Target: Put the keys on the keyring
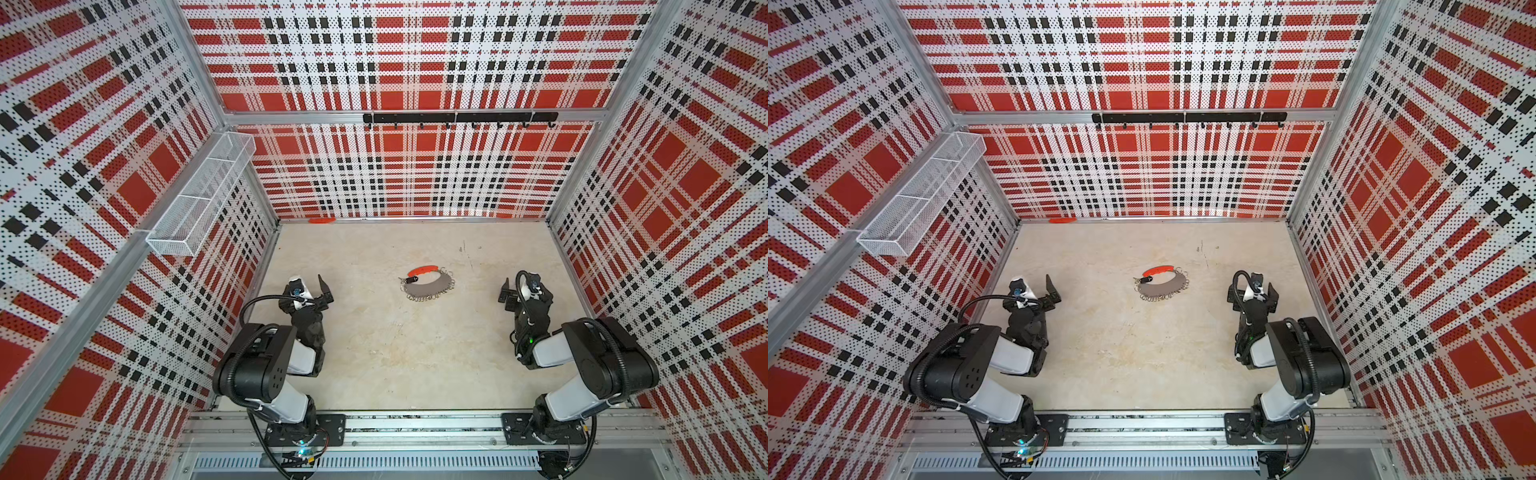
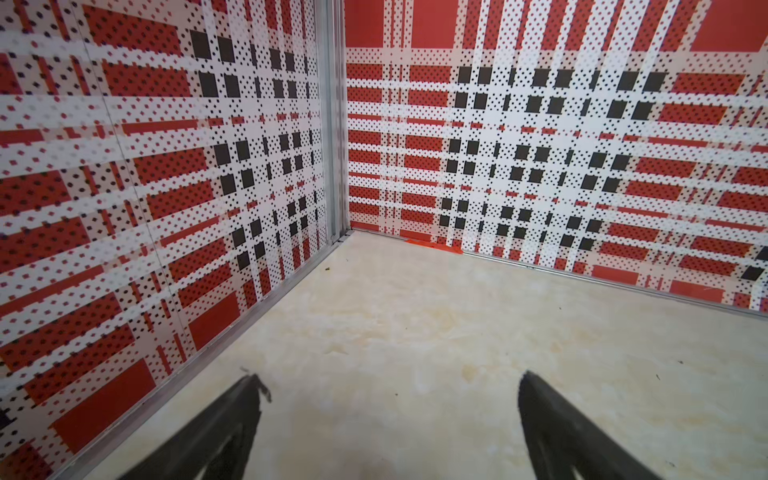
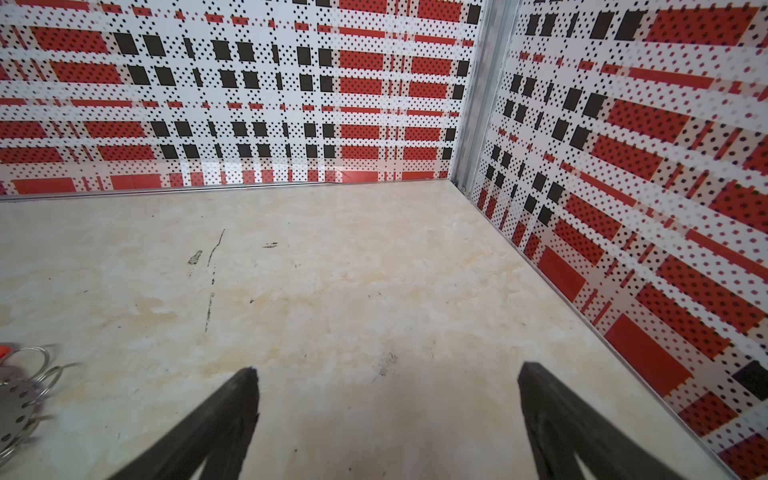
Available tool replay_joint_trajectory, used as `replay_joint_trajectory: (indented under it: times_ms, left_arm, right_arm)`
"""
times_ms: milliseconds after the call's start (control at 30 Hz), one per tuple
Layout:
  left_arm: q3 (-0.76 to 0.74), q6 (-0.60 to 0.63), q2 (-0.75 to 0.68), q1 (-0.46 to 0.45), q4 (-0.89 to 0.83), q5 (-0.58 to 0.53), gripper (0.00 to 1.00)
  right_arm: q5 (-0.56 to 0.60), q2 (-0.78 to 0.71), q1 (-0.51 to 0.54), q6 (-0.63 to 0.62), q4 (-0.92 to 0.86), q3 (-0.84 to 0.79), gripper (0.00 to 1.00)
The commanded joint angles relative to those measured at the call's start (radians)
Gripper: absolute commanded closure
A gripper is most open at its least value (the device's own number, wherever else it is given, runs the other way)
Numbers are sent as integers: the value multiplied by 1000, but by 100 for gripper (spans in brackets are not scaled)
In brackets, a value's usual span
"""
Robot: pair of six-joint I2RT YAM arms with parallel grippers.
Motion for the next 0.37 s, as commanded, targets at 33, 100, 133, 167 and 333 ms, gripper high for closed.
replay_joint_trajectory:
  times_ms: [33,100,133,167,333]
  left_arm:
    - [-6,7,9,-4,55,-20,2]
    - [-6,8,9,-4,55,-19,2]
    - [-5,7,8,-4,54,-20,2]
    - [-5,9,9,-4,53,-19,2]
    - [-4,8,9,-2,52,-17,2]
  right_arm:
    - [12,2,-8,-7,40,15,0]
    - [7,4,-9,-5,21,25,0]
    - [-13,2,-19,3,-1,34,0]
    - [-46,-4,-36,16,-24,40,0]
    - [-86,-8,-44,5,-8,27,0]
